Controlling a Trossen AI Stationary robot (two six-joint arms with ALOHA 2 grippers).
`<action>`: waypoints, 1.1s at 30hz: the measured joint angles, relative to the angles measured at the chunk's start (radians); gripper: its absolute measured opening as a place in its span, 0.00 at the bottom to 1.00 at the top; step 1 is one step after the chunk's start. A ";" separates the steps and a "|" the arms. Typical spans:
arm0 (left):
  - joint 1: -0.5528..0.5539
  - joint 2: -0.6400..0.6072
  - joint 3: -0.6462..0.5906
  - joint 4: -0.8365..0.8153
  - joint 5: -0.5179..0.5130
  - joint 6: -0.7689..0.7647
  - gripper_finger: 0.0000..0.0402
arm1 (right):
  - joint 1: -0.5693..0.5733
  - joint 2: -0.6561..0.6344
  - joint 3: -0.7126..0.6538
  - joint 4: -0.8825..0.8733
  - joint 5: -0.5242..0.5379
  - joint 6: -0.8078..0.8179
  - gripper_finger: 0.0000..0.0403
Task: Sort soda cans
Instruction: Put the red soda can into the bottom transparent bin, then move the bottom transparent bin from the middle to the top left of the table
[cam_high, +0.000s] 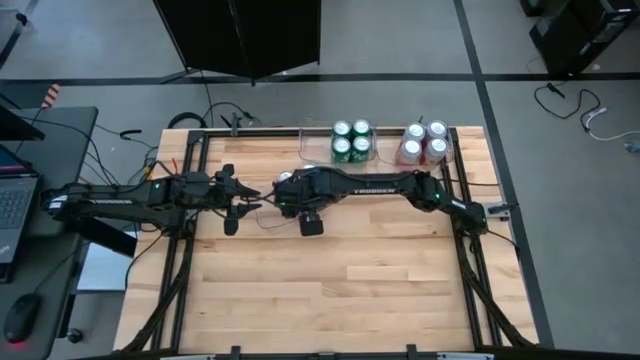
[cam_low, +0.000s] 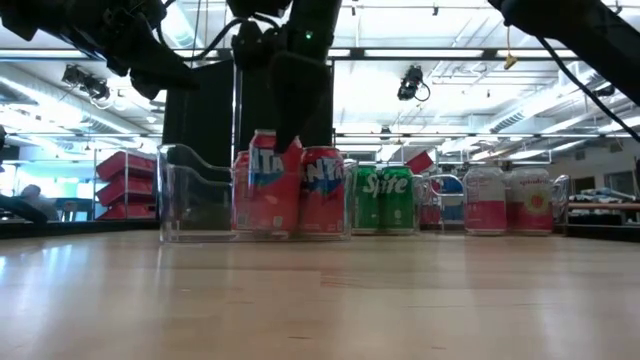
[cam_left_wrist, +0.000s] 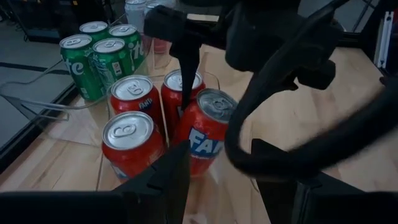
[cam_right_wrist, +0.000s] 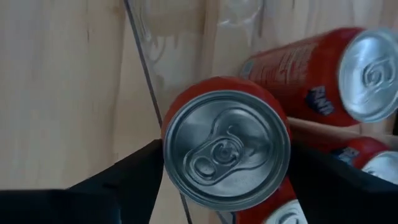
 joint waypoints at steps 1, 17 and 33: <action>0.000 0.000 0.000 0.000 0.000 0.000 0.43 | 0.003 -0.004 0.000 0.002 0.012 -0.002 0.78; 0.000 0.000 0.000 0.002 0.000 0.000 0.43 | 0.016 -0.046 0.002 -0.074 0.094 -0.013 0.79; -0.001 0.093 0.000 -0.015 0.018 0.000 0.43 | 0.054 -0.204 -0.070 -0.080 -0.058 -0.011 0.03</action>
